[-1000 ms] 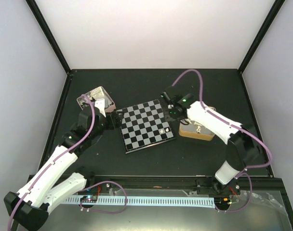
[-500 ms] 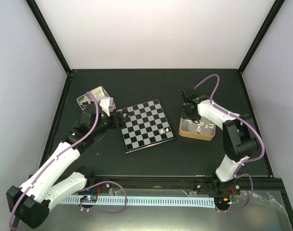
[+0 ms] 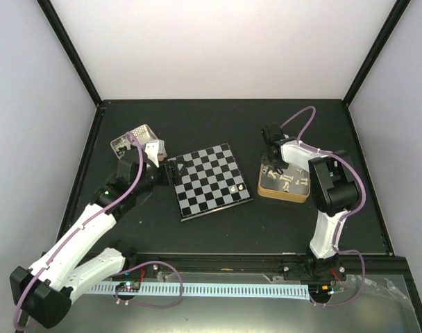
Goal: Set up the chess pieces on the board
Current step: Move the chess piece to the storage box.
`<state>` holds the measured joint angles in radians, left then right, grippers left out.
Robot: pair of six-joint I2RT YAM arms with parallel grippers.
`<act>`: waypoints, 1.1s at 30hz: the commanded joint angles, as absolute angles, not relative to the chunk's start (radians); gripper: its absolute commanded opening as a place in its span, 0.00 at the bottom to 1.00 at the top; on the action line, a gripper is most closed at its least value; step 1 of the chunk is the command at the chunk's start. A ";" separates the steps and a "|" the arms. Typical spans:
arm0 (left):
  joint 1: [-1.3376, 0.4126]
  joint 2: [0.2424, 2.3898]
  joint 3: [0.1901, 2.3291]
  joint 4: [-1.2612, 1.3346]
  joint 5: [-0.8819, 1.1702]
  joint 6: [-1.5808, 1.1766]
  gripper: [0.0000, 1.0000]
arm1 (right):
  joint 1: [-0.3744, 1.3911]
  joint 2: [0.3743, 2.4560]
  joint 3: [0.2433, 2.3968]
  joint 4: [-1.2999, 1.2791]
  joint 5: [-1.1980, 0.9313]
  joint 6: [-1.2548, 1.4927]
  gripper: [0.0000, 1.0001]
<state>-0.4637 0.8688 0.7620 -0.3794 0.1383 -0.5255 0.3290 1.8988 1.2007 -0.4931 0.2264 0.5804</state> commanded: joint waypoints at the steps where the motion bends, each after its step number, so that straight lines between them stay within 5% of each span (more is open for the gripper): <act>1: -0.454 0.882 0.782 -0.347 0.164 -0.518 0.77 | 0.313 1.919 1.225 -0.448 0.277 0.608 0.22; 12: -0.454 0.894 0.787 -0.338 0.174 -0.518 0.77 | 0.305 1.967 1.284 -0.428 0.266 0.561 0.20; 18: -0.454 0.894 0.787 -0.340 0.179 -0.519 0.77 | 0.304 1.978 1.305 -0.441 0.253 0.545 0.08; 33: -0.454 0.908 0.788 -0.337 0.198 -0.523 0.77 | 0.305 1.884 1.188 -0.517 0.186 0.589 0.07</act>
